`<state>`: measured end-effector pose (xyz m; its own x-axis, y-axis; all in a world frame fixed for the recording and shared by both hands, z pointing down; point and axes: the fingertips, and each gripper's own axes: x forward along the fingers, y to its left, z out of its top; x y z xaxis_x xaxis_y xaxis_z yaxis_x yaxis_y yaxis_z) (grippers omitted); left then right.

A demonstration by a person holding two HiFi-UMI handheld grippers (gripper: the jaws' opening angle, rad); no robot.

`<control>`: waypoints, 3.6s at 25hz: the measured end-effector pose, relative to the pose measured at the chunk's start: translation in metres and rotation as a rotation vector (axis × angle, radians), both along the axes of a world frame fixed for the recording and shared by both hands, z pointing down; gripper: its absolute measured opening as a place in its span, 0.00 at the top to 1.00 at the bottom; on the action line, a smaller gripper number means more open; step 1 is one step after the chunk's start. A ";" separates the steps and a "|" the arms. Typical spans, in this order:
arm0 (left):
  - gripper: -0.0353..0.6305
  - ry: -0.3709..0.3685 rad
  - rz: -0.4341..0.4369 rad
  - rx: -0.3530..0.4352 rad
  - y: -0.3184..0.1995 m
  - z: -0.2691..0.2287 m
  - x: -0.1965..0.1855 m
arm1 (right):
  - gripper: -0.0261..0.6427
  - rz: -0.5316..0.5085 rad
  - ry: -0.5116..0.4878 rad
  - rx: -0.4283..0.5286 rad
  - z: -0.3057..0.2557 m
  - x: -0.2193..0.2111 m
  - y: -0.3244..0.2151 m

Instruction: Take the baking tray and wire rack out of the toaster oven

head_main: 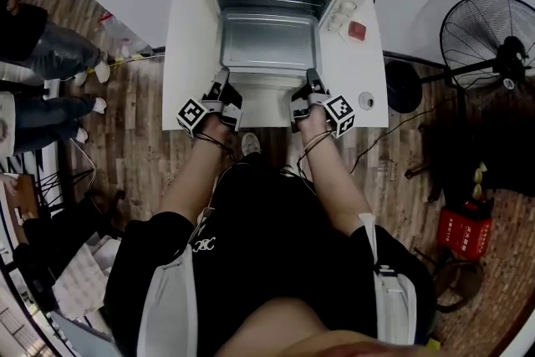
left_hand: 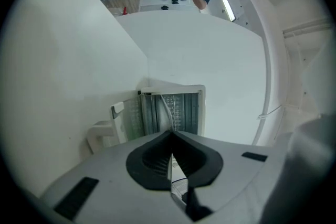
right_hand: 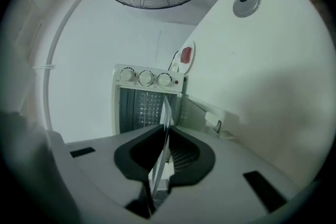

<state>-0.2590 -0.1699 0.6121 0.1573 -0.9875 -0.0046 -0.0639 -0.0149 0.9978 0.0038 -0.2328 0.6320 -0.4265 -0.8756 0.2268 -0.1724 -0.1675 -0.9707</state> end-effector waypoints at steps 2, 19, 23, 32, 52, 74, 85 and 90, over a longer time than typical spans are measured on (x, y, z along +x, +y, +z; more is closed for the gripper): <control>0.92 -0.007 -0.015 0.012 0.011 -0.002 -0.001 | 0.91 -0.024 0.017 0.019 -0.005 -0.001 0.008; 0.92 0.024 0.008 0.118 0.039 -0.032 0.067 | 0.90 -0.014 0.116 0.109 -0.032 0.064 0.047; 0.92 -0.038 0.063 0.105 0.038 -0.029 0.099 | 0.90 0.044 0.122 0.105 -0.031 0.101 0.057; 0.92 -0.020 0.193 0.090 0.030 -0.025 0.183 | 0.89 0.169 0.157 0.096 -0.028 0.189 0.080; 0.92 -0.046 0.414 0.000 0.015 0.009 0.317 | 0.89 0.367 0.186 -0.010 0.007 0.321 0.115; 0.91 -0.023 0.340 -0.227 0.044 0.072 0.320 | 0.89 0.157 0.253 -0.170 0.060 0.322 0.066; 0.90 -0.070 0.351 -0.377 0.048 0.100 0.321 | 0.81 0.063 0.490 -0.308 0.086 0.321 0.065; 0.88 -0.095 0.391 -0.403 0.047 0.103 0.323 | 0.78 0.016 0.656 -0.315 0.084 0.322 0.060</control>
